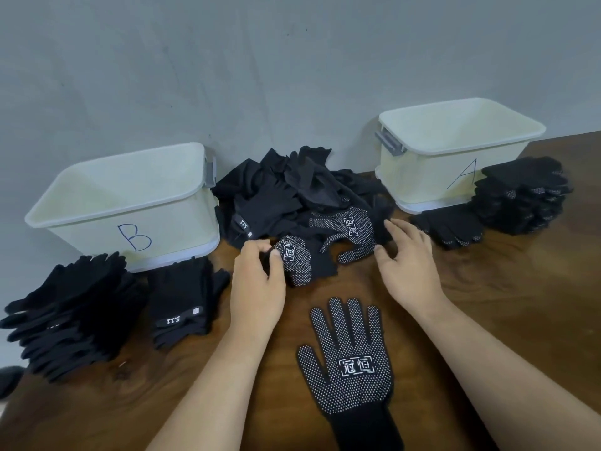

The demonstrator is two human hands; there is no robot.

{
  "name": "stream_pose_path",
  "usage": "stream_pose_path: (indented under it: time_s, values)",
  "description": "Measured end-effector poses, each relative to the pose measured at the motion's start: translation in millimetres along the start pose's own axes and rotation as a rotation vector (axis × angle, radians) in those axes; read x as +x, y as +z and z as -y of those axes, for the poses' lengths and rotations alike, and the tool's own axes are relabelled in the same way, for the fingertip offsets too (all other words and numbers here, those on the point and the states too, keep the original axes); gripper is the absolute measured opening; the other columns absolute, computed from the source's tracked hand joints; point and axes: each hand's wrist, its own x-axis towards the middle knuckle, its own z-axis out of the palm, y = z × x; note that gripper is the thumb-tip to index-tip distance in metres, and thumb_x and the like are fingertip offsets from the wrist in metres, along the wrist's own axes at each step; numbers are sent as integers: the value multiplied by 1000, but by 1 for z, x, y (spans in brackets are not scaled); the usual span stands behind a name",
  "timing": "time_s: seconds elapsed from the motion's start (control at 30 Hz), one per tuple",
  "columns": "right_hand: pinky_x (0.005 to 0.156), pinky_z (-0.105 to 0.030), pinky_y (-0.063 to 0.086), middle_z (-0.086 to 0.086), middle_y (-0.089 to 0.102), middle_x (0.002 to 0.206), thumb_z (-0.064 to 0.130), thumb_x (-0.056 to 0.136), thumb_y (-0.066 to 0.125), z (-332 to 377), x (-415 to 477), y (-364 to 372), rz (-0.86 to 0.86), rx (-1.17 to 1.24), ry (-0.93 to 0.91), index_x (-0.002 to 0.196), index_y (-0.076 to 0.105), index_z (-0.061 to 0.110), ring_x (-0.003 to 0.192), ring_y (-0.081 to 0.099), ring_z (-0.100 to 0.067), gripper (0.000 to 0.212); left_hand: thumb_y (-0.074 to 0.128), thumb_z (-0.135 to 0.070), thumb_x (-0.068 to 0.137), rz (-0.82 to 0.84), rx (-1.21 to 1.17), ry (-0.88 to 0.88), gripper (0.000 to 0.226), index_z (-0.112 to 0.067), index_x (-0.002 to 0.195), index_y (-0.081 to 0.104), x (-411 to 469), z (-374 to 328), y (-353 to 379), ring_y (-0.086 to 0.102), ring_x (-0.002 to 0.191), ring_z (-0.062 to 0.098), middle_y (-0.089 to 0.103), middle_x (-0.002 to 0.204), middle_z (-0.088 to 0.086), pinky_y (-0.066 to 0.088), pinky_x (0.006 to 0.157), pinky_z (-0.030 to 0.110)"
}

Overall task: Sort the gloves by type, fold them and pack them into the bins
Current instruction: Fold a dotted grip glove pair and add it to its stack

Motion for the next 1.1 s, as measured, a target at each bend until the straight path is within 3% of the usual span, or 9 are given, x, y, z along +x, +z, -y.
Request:
stream_pose_path:
  time_s: [0.17,0.3,0.37,0.53,0.7,0.9,1.1]
  values:
    - [122,-47,32,3,50,157,29,100,65,3,-5,0,-11,-72,-101,153,56,22,150,31,-27,54,54,-31,107,15,-86,-104,4,-29,111,53,2,0,-2,63,98,0,67,108,-15,52,86,33]
    - [121,-52,35,4,48,159,28,99,65,6,-10,2,-30,-172,-222,151,57,25,154,30,-26,52,50,-10,103,14,-130,-96,30,-32,121,57,1,1,-4,57,120,4,63,125,-11,44,104,27]
    - [122,-53,35,6,45,162,32,102,62,6,-11,4,18,-216,-260,153,54,29,156,28,-26,52,48,-5,97,29,-95,-43,39,-35,119,61,-1,-1,-6,51,122,3,61,125,-15,39,107,28]
    - [125,-51,29,12,48,162,48,110,44,7,-13,10,134,-344,-255,152,55,37,156,32,-27,45,57,-21,99,97,171,213,19,-35,106,68,-4,0,0,51,123,8,63,123,-22,37,116,39]
    - [111,-46,38,16,67,137,42,108,50,14,-16,7,46,-369,-296,137,66,36,131,52,-20,33,59,-32,101,197,325,176,12,-41,107,65,-4,5,3,50,123,8,60,120,-25,29,123,43]
    - [105,-49,41,17,63,128,38,103,59,32,-4,2,-34,-382,-343,127,71,39,122,54,-19,27,60,-27,101,168,275,174,18,-36,115,67,-3,3,3,51,121,9,62,122,-22,34,117,35]
    - [115,-52,42,8,51,154,40,104,56,63,42,5,40,-313,-343,146,58,37,143,43,-23,42,59,-27,101,132,196,155,20,-34,119,65,-2,3,2,52,118,9,62,120,-20,45,111,40]
